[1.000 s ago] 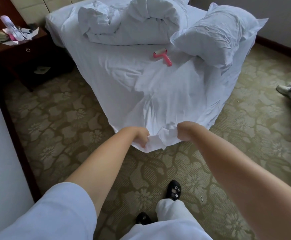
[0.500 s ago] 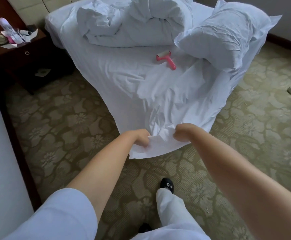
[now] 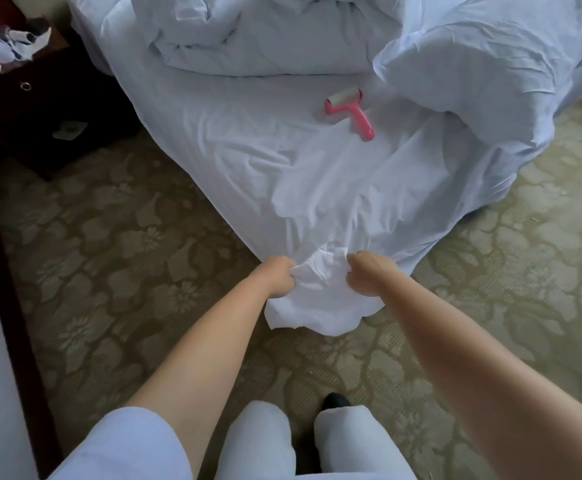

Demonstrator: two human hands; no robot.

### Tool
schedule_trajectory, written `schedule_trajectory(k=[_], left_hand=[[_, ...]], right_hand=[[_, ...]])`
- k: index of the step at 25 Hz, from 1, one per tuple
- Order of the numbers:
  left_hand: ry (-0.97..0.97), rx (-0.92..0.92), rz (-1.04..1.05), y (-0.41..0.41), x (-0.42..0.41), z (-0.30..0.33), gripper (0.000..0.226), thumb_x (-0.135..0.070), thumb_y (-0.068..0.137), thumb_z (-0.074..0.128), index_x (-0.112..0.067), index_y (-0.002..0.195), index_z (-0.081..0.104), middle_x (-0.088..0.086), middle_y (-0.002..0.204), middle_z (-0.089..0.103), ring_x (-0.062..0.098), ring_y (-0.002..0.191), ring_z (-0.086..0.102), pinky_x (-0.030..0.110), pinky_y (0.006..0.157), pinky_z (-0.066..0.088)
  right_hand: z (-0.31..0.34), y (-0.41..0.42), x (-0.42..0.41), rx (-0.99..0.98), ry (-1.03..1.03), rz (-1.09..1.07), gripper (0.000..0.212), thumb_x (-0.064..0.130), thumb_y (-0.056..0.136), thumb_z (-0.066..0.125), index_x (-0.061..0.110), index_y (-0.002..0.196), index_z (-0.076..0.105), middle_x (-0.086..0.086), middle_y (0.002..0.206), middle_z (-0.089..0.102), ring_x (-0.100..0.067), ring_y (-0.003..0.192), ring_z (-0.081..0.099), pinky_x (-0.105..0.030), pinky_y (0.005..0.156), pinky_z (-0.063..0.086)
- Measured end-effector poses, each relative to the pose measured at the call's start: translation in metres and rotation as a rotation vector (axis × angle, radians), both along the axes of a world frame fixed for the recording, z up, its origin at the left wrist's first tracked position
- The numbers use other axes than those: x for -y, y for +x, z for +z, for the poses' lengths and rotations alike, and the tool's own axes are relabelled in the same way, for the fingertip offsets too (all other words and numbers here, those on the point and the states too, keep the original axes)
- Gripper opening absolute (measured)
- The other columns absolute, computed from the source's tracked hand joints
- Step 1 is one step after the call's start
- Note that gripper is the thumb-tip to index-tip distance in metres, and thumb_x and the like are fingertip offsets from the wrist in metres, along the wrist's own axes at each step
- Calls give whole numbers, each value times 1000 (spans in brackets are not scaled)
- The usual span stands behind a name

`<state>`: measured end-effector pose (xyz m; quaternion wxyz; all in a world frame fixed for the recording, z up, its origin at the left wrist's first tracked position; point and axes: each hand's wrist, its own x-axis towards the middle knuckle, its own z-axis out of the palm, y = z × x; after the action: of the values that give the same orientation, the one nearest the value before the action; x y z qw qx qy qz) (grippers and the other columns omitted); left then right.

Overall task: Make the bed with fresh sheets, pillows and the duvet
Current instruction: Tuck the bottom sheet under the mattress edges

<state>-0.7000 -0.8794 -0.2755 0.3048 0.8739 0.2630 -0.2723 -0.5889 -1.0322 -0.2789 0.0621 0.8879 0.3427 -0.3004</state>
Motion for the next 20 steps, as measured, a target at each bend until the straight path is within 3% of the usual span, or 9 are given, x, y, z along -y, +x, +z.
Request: schedule_trajectory(k=[3,5,7,9,12,16,20], left_hand=[[41,61,11,25,-22,-61,18,-9,90,40,-15,76,51,7,90,55,27,84,55,32,66,41],[110,205,42,45,-39,-100,14,-13,89,42,-11,89,55,7,97,54,29,86,55,33,68,42],[165,379,75,61,-50,-134,13,-13,88,43,-7,84,54,4,86,51,28,79,51,32,63,38],[204,519,59,70,-52,-163,19,-12,87,45,-11,68,43,1,71,45,27,71,46,31,57,31],[237,713,108,84,-49,-185,30,-22,84,41,-19,56,30,6,67,49,28,68,40,32,55,22],[280,831,174,108,-53,-207,22,-32,67,30,-15,54,31,16,75,60,34,72,48,32,57,24],[233,939,192,112,-58,-221,25,-33,67,32,-13,52,31,1,55,43,29,66,42,33,55,22]], right_hand=[[-49,19,-29,-59,157,-92,43,42,97,38,13,127,47,-8,125,56,-30,110,55,-34,79,38],[-83,32,-52,-55,374,-240,48,48,100,29,19,136,41,-11,129,56,-32,115,53,-36,83,37],[-117,43,-71,25,491,-279,46,41,102,24,26,144,32,-14,132,54,-33,117,51,-37,88,38],[-146,54,-85,107,441,-220,45,34,102,26,30,147,27,-16,130,55,-34,114,54,-36,85,39],[-168,68,-101,282,403,-130,36,35,99,33,22,131,43,-16,119,60,-35,106,58,-34,75,36],[-194,76,-110,447,573,-202,34,37,98,35,13,107,57,-13,113,62,-34,102,58,-34,72,36],[-207,74,-110,522,677,-229,32,34,97,36,12,99,59,-12,108,64,-34,99,58,-32,69,33]])
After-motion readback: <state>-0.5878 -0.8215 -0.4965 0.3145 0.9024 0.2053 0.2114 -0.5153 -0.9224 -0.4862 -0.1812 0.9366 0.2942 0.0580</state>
